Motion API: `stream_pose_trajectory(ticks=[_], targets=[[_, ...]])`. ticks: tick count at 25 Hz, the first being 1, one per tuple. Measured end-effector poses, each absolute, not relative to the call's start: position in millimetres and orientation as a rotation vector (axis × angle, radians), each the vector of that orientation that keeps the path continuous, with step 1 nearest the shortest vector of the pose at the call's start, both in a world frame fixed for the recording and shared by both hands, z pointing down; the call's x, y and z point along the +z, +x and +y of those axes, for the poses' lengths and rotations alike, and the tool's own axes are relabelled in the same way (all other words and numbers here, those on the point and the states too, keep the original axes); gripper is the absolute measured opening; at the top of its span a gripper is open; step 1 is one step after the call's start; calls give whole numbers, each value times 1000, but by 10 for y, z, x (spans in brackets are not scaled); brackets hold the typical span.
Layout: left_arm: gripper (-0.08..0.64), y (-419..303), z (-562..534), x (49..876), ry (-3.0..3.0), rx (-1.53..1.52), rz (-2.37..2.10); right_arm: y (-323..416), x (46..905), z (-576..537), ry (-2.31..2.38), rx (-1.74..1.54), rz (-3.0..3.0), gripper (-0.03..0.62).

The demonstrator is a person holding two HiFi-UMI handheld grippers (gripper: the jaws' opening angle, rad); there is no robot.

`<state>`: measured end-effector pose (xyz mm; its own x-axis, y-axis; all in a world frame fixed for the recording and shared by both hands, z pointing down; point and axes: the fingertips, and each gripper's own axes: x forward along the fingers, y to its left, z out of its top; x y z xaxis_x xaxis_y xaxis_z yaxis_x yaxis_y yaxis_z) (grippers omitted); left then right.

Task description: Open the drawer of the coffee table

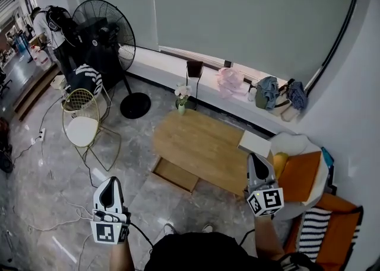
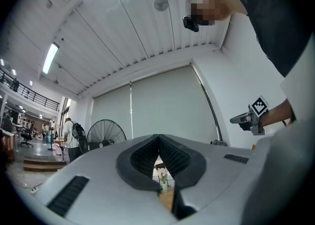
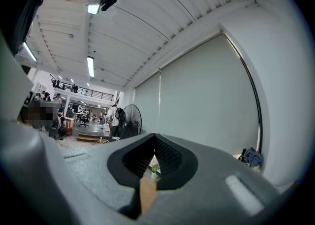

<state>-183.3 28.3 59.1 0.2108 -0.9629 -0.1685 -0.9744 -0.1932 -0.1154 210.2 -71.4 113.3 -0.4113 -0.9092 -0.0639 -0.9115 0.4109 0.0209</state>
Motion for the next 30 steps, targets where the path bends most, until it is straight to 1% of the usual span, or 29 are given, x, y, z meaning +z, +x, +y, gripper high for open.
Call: stream_pose_trajectory(ticks=[30], targets=[[8, -1886, 463, 656, -2310, 49, 1849, 1954, 1132, -530, -1713, 122, 2640, 5]])
